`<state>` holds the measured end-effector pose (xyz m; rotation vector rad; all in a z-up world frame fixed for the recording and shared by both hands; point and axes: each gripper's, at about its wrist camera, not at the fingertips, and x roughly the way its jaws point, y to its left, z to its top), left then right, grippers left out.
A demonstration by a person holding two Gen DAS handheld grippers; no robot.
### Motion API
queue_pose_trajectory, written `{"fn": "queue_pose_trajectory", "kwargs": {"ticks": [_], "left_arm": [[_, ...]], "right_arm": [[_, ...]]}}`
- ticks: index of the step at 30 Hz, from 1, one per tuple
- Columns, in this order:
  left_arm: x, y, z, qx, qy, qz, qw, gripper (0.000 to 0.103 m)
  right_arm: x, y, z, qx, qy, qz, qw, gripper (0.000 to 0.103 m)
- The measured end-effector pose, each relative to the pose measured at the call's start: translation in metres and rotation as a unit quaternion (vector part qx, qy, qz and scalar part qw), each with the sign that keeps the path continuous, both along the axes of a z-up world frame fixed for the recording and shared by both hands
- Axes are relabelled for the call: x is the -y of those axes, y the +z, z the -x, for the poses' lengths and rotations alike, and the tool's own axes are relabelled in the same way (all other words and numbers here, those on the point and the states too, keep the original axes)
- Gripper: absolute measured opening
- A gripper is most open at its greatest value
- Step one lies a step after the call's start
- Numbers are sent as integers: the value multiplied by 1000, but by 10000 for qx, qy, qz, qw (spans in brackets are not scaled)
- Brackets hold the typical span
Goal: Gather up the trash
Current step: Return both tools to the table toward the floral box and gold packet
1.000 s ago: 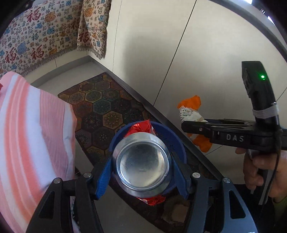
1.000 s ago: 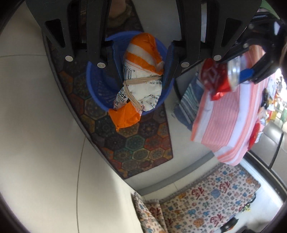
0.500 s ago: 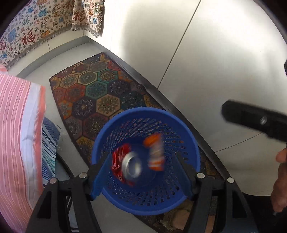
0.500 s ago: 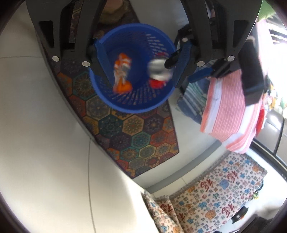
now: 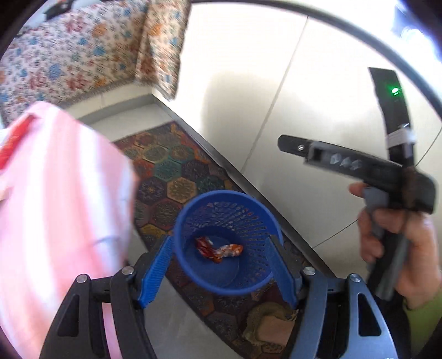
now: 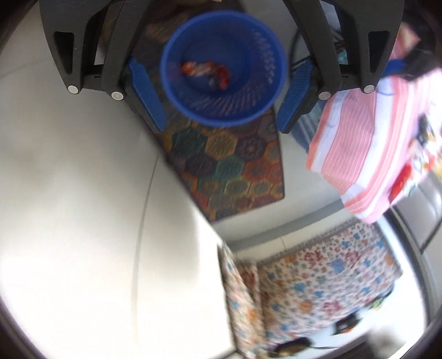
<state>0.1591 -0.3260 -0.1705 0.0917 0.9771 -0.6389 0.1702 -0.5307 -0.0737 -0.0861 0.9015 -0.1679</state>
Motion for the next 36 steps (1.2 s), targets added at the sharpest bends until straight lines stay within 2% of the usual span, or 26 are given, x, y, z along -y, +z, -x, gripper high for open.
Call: {"fn": "queue_pose_trajectory", "kwargs": {"ticks": [3,9,15,19,21,23,24,26,27,36], "left_arm": [[-45,17,11,155,311,-44,9994,73],[-159,26,18,354,1203,-396,9913,73],[-259,14,21,477,1986,-978,9740,73],[-311,7,14,431,2277,-1177,9656,73],[-330,3,9,386,2322,-1228,9641,75],[-343,1,5,373,2288,-1155,9659,88],[-348,0,6,371,2266,-1140,9666,94],[-355,-1,3,365,2163,-1111,9693,100],[-355,-1,5,361,2107,-1108,9706,102],[-353,-1,-8,387,1478,-1068,9825,103]], "right_arm": [[-50,2,4,172,535,226,9982,87],[-147,-5,12,131,1298,-79,9914,93],[-248,-34,40,-291,1956,-507,9789,94],[-294,-63,43,-653,2153,-344,9738,94],[-307,-75,35,-834,2109,-243,9737,94],[-312,-84,27,-1000,2031,-298,9736,94],[-316,-88,23,-1025,1994,-261,9742,98],[-324,-93,22,-1057,1981,-62,9745,102],[-328,-96,20,-1027,1973,51,9749,103],[-328,-97,19,-921,1899,3,9775,103]]}}
